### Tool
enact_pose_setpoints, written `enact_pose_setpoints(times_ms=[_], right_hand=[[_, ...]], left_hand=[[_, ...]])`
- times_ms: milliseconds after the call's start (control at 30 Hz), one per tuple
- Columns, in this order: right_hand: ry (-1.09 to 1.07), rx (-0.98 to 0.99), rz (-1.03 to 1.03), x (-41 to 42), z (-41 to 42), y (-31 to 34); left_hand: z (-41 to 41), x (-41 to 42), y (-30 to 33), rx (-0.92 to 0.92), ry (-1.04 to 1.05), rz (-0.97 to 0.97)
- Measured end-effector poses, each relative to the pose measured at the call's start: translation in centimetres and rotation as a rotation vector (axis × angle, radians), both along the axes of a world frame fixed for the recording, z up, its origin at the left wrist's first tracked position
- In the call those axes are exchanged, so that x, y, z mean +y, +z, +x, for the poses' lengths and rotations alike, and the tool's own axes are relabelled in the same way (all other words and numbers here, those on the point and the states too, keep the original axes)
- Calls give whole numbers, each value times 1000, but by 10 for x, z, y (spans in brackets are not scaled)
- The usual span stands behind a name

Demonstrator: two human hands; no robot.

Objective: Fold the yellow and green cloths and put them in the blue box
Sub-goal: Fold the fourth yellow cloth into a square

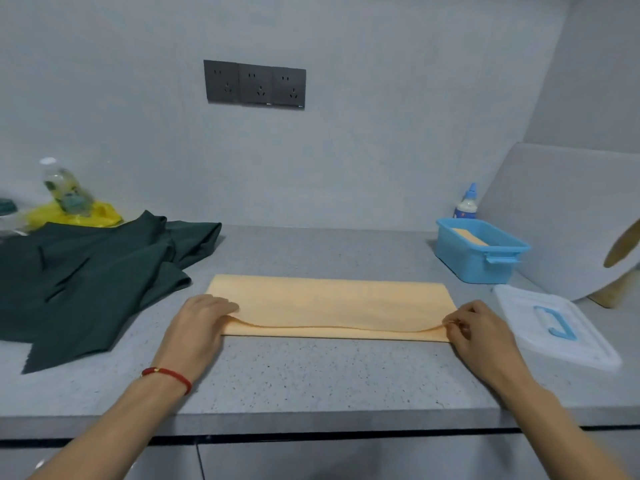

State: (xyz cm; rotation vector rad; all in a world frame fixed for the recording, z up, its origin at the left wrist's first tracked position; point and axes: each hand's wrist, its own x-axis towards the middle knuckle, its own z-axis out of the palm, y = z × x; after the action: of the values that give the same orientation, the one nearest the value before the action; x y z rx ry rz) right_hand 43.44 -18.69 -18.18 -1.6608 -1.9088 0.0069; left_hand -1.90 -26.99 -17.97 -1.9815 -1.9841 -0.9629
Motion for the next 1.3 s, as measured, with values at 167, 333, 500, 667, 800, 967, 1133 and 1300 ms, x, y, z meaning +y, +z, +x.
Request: enact_pose_setpoints(times_ms=[167, 333, 500, 667, 800, 967, 1133, 1300], right_hand=[[-39, -11, -3, -2, -3, 3], [-50, -12, 24, -5, -3, 5], [-59, -29, 14, -4, -4, 4], [-104, -105, -19, -13, -8, 10], [-129, -124, 40, -14, -16, 20], [144, -33, -42, 24, -99, 48], [362, -245, -284, 43, -175, 26], [335, -338, -413, 54, -176, 1]], left_hand=[[-1, -2, 1, 3, -14, 24], [0, 1, -2, -20, 10, -13], [-3, 3, -6, -32, 59, -53], [1, 1, -3, -65, 98, -138], [12, -3, 14, -57, 86, -36], [66, 64, 45, 55, -84, -157], [119, 108, 25, 210, -75, -484], [120, 114, -2, 157, -37, -626]])
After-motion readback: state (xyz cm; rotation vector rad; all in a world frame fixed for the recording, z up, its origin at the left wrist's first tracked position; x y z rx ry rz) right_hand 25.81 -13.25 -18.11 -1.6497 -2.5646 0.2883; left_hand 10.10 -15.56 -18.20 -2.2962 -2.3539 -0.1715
